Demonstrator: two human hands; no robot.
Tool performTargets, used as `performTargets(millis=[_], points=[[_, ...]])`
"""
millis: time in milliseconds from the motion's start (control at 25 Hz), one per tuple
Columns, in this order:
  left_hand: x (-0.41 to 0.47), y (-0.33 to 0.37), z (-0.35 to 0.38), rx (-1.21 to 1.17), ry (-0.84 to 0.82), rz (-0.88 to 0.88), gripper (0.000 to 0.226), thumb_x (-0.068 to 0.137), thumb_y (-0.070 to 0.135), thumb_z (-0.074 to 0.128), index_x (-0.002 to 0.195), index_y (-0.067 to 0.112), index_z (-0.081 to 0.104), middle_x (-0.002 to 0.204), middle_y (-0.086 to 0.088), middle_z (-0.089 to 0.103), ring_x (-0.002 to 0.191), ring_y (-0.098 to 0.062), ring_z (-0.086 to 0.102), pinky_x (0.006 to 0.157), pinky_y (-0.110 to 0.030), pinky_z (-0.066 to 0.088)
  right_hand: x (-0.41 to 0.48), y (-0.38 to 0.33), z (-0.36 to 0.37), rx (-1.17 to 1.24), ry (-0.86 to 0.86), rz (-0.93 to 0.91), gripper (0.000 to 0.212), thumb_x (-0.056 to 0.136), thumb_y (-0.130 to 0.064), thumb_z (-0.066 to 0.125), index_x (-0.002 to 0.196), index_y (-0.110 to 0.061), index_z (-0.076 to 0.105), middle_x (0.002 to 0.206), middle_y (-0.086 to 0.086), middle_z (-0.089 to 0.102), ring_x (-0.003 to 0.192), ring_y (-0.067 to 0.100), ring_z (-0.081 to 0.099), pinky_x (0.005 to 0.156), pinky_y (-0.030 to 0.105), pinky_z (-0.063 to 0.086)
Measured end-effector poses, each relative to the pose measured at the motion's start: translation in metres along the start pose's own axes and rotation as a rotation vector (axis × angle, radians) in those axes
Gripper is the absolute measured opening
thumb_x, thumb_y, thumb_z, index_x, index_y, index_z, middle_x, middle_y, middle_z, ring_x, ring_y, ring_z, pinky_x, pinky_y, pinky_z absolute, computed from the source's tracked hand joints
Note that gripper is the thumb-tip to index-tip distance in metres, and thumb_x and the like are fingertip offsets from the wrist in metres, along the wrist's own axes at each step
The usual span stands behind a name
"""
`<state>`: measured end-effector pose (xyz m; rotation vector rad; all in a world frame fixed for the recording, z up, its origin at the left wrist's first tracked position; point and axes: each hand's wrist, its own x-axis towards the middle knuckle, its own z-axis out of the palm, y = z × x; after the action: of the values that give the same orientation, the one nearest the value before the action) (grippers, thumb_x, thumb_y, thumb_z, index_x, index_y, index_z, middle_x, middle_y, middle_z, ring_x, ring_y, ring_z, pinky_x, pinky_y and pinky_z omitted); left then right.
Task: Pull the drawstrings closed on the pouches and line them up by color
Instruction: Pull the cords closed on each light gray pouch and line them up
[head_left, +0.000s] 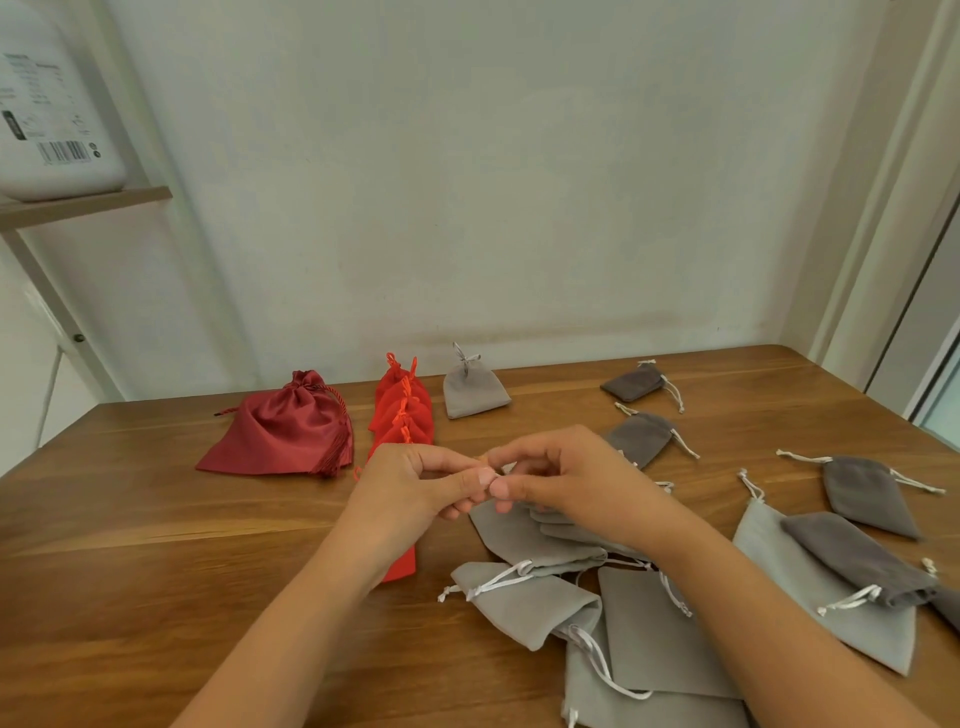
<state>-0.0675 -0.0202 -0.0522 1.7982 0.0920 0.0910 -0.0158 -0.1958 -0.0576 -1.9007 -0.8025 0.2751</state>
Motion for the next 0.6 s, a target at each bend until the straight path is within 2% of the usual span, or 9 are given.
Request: performTargets(millis=[120, 280, 440, 600], points=[[-0.001, 0.000, 0.003, -0.138, 0.061, -0.002, 0.018, 0.070, 0.016, 0.075, 0.086, 0.008, 0.075, 0.066, -0.001, 0.070, 0.059, -0.004, 0.061, 0.054, -0.014, 0.048, 0.004, 0.001, 0.002, 0.145, 0.171, 0.048, 0.012, 0.085, -0.014, 0.068, 0.095, -0.012, 0.073, 0.071, 0.004, 0.071, 0.055, 0.005, 0.059, 0.054, 0.017, 0.048], [-0.003, -0.004, 0.017, -0.471, 0.047, -0.079, 0.034, 0.061, 0.016, 0.072, 0.095, 0.011, 0.072, 0.081, 0.001, 0.074, 0.073, -0.004, 0.067, 0.066, -0.018, 0.054, 0.006, 0.000, 0.001, 0.346, 0.272, 0.046, 0.008, 0.085, -0.006, 0.065, 0.089, -0.008, 0.072, 0.071, 0.008, 0.070, 0.058, 0.010, 0.063, 0.058, 0.018, 0.053], [-0.005, -0.006, 0.026, -0.441, 0.195, 0.033, 0.023, 0.067, 0.020, 0.070, 0.090, 0.018, 0.075, 0.091, 0.004, 0.075, 0.087, -0.003, 0.066, 0.079, -0.023, 0.052, 0.006, -0.004, 0.003, 0.486, 0.274, 0.056, 0.010, 0.085, -0.004, 0.064, 0.092, -0.002, 0.071, 0.071, 0.010, 0.070, 0.059, 0.011, 0.063, 0.057, 0.017, 0.053], [-0.008, -0.002, 0.025, -0.407, 0.208, 0.164, 0.016, 0.076, 0.010, 0.067, 0.087, 0.019, 0.075, 0.089, 0.007, 0.075, 0.081, 0.004, 0.066, 0.074, -0.013, 0.051, 0.005, -0.009, 0.005, 0.517, 0.244, 0.076, 0.010, 0.083, -0.004, 0.065, 0.091, -0.001, 0.071, 0.069, 0.009, 0.070, 0.057, 0.011, 0.064, 0.055, 0.016, 0.052]])
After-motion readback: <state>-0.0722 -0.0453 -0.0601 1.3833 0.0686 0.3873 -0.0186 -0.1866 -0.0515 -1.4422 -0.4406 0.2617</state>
